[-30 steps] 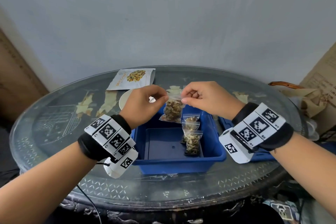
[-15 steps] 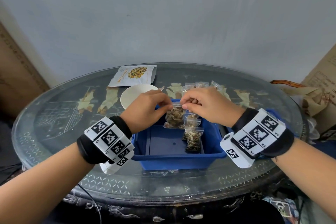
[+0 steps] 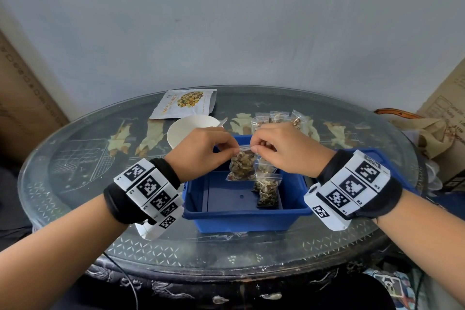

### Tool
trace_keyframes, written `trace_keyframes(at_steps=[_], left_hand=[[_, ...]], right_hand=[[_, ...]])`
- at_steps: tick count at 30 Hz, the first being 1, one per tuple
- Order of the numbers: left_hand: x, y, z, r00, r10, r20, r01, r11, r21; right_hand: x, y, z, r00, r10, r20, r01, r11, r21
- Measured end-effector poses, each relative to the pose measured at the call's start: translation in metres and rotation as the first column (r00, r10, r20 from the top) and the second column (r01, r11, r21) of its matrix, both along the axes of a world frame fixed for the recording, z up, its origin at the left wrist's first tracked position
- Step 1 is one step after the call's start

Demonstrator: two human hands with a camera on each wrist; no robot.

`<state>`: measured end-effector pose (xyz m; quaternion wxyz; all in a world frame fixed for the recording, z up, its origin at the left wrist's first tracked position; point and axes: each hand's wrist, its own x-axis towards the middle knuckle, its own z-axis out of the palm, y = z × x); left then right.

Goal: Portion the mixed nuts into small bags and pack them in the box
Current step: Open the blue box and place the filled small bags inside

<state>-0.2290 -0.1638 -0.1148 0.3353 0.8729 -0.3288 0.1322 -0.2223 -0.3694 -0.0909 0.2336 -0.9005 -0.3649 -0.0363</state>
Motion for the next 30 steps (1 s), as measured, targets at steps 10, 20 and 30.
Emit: trace_keyframes(at_steps=[10,20,30], left_hand=[[-0.0028,0.0024,0.0035,0.995,0.009,0.096,-0.008,1.0,-0.005],[-0.0019,-0.0011,0.0021,0.999,0.001,0.04,-0.004,0.997,0.071],[-0.0008,-0.0062,0.0014,0.988,0.037,0.148,-0.046,0.997,0.061]], right_hand=[[0.0011,-0.0069,-0.0006,1.0,0.005,0.008,-0.006,0.998,0.069],[0.0002,-0.0027,-0.0045,0.999,0.024,0.04,-0.028,0.995,0.1],[0.0009,-0.0001,-0.0072,0.999,0.016,0.034,-0.02,0.99,0.139]])
